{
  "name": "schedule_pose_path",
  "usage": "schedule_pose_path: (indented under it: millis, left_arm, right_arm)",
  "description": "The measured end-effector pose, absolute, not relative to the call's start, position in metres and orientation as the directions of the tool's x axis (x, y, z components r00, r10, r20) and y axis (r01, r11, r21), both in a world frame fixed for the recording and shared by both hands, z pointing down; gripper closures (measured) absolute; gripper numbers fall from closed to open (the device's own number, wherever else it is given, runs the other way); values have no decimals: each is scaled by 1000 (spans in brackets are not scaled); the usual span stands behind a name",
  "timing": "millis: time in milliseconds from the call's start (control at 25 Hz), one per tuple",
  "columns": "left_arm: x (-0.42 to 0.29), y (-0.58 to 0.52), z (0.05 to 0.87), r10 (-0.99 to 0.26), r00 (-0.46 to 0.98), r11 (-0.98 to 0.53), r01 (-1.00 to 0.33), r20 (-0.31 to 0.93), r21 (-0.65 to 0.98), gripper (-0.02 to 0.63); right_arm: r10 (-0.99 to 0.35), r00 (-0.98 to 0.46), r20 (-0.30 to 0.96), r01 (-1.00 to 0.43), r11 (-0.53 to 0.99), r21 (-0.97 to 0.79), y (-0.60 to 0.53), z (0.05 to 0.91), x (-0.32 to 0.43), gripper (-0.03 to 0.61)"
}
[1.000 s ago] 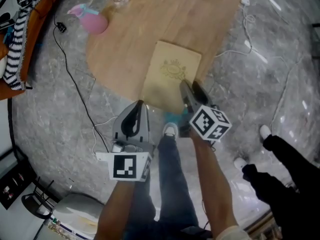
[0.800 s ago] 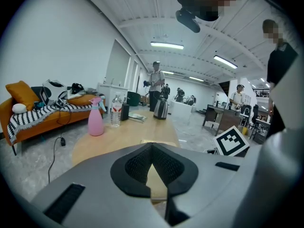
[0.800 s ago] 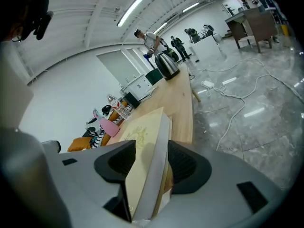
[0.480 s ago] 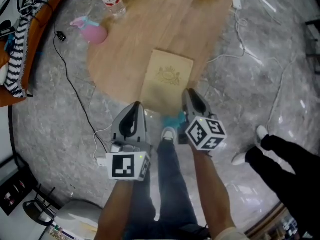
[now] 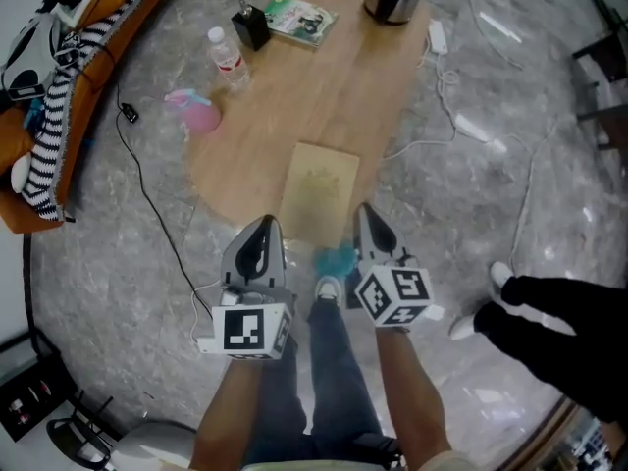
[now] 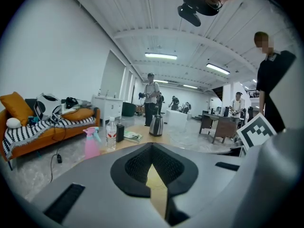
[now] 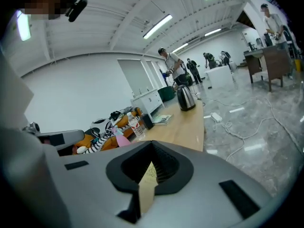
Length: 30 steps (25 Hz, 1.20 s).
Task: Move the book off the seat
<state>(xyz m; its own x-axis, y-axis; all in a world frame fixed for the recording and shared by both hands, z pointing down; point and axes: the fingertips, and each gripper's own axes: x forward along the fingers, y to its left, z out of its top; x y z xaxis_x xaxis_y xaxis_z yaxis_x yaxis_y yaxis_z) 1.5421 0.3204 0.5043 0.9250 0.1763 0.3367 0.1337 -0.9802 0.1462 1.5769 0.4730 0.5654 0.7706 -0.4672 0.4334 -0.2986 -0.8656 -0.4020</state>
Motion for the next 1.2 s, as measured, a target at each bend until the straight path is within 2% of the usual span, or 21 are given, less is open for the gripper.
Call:
schedule_pose_path:
  millis: [560, 720, 960, 1200]
  left_arm:
    - [1526, 322, 352, 259, 940, -965, 240, 224, 107, 607]
    - [1519, 326, 299, 294, 943, -955, 285, 153, 79, 607]
    - [1502, 327, 240, 330, 941, -943, 327, 79, 57, 607]
    - [1489, 340, 207, 364, 930, -931, 362, 56, 47, 607]
  right_arm:
    - [-404, 883, 241, -381, -915, -135, 465, 350, 1547, 574]
    - [-386, 905, 180, -377, -923, -81, 466, 295, 1528, 574]
    - [-353, 930, 102, -351, -935, -42, 469, 231, 1502, 574]
    - [-344, 937, 63, -344, -939, -9, 473, 188, 1485, 574]
